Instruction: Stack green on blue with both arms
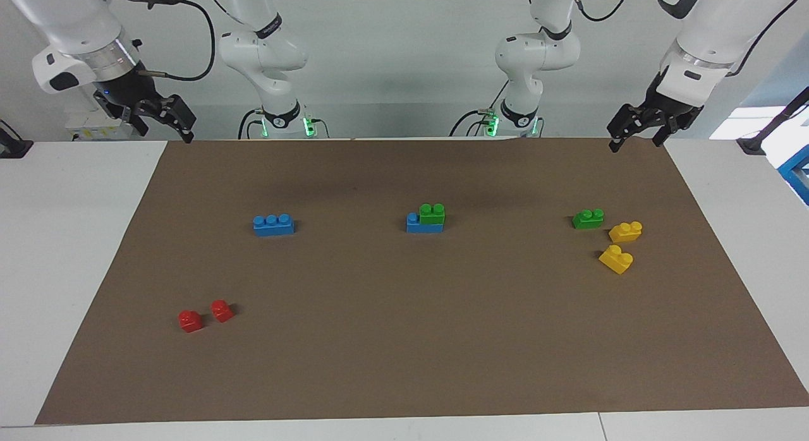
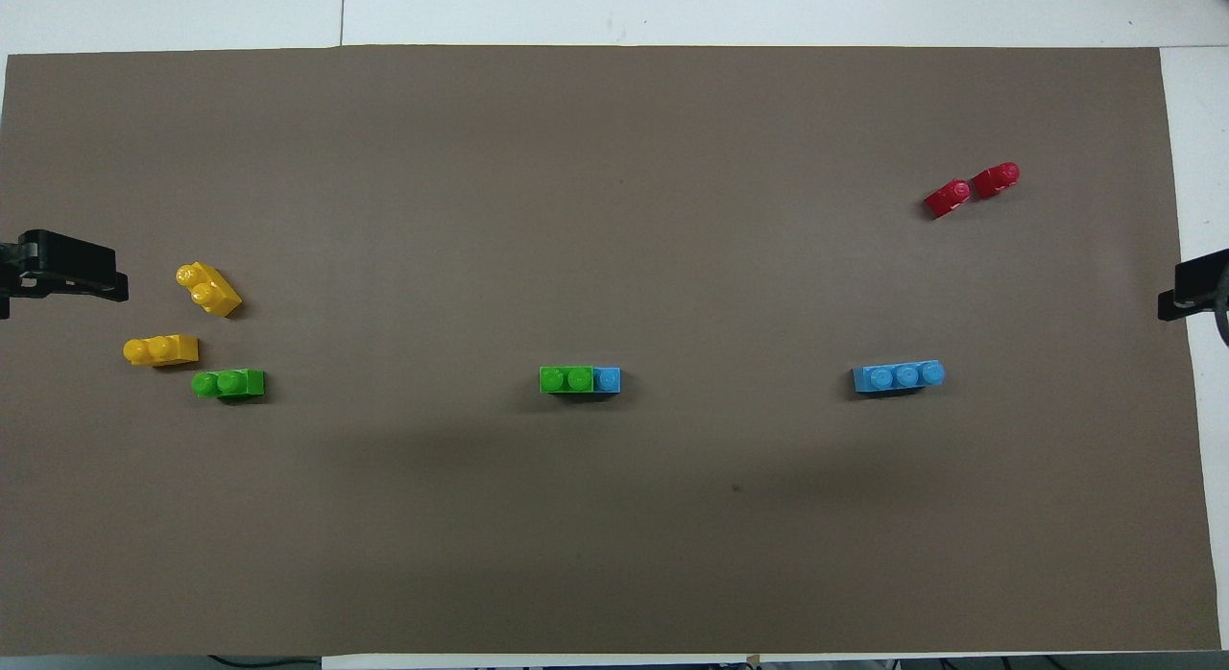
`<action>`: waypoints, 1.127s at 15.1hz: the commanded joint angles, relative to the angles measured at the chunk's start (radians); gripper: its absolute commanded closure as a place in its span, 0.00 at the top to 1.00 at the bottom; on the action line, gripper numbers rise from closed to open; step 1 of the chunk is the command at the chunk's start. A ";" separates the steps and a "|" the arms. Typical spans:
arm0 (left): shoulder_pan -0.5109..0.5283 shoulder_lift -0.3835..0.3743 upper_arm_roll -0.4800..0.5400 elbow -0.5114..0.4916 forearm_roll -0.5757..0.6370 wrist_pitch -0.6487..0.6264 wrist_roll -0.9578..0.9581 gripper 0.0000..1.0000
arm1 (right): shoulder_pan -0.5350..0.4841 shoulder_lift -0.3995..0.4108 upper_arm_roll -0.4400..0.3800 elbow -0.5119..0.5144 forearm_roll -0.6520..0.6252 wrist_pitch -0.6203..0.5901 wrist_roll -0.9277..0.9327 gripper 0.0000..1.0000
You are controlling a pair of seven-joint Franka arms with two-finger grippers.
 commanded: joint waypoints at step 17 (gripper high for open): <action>0.005 -0.027 -0.008 -0.033 -0.012 0.024 0.008 1.00 | -0.029 0.015 0.025 0.032 -0.058 0.054 -0.049 0.97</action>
